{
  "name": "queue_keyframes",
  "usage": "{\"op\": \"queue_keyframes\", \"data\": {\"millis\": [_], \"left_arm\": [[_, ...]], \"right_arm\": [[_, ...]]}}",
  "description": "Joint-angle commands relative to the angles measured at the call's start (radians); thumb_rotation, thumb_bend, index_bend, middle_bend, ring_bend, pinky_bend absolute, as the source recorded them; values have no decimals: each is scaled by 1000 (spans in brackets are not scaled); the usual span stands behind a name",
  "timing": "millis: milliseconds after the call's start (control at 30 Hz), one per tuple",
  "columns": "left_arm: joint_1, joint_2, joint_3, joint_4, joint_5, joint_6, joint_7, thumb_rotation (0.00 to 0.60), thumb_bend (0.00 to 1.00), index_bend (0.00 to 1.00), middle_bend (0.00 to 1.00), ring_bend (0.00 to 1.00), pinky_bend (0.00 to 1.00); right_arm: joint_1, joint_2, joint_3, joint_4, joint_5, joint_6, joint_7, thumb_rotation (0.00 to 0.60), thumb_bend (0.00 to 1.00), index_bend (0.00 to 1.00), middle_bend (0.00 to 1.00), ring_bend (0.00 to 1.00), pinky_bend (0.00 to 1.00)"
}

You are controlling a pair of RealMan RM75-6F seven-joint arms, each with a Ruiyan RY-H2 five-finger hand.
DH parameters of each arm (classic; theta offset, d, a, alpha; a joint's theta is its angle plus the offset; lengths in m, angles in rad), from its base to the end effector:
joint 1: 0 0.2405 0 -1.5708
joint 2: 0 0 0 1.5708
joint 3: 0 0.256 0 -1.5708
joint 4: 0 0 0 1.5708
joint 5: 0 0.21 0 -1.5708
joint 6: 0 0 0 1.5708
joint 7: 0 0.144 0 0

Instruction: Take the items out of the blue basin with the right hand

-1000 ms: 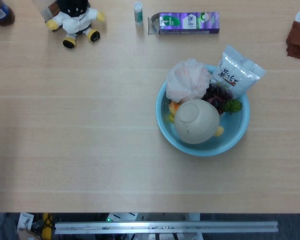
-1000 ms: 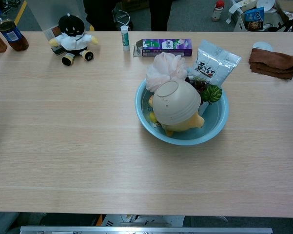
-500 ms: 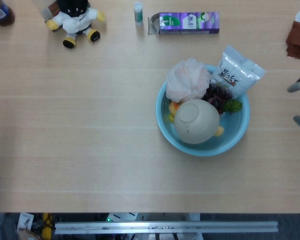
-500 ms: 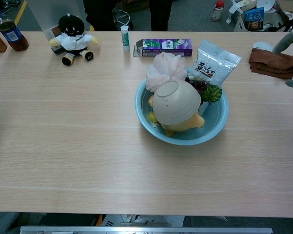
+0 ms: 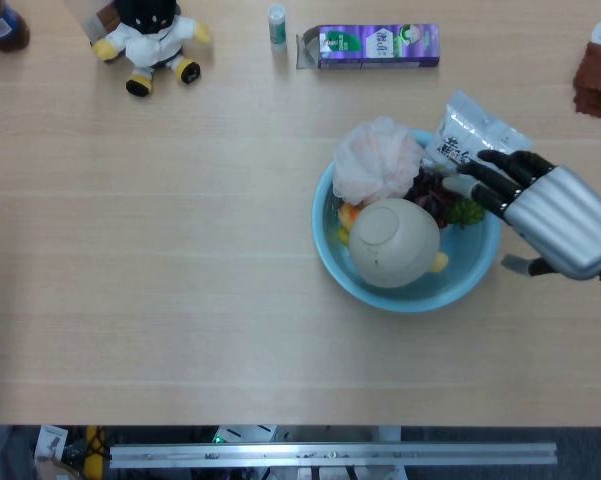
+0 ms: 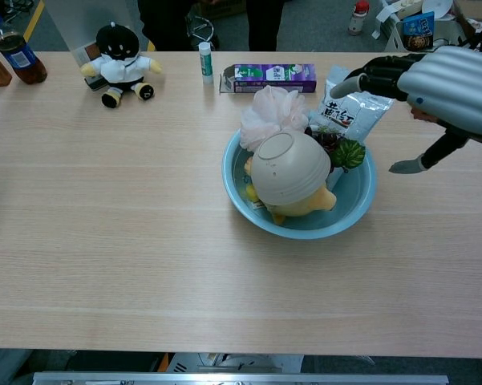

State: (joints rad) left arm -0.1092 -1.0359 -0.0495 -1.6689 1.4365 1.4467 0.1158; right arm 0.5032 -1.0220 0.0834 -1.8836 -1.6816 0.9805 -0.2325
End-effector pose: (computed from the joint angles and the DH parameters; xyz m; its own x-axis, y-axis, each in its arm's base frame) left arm -0.3116 0.1878 0.1789 0.5152 0.0322 0.8565 0.8562 0.0264 -0.5160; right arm -0.1665 -0.2528 0.0981 0.6418 -0.1485 0.7524 -0.6459 -0.6335 0.4260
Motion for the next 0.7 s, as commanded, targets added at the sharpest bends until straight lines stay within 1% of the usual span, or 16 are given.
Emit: {"op": "queue_keyframes", "data": {"millis": [33, 267, 700], "left_arm": [[2, 0, 0, 1, 0, 3, -2, 600, 358, 297, 291, 260, 248], [13, 1, 1, 8, -4, 14, -13, 600, 358, 297, 291, 260, 248], [19, 5, -1, 17, -1, 22, -32, 600, 358, 297, 291, 260, 248]], "right_arm": [[43, -20, 7, -18, 4, -55, -49, 600, 1, 163, 170, 121, 238], [110, -58, 18, -28, 40, -138, -148, 600, 5, 163, 170, 121, 238], [176, -120, 22, -8, 107, -189, -259, 600, 7, 164, 170, 121, 238]]}}
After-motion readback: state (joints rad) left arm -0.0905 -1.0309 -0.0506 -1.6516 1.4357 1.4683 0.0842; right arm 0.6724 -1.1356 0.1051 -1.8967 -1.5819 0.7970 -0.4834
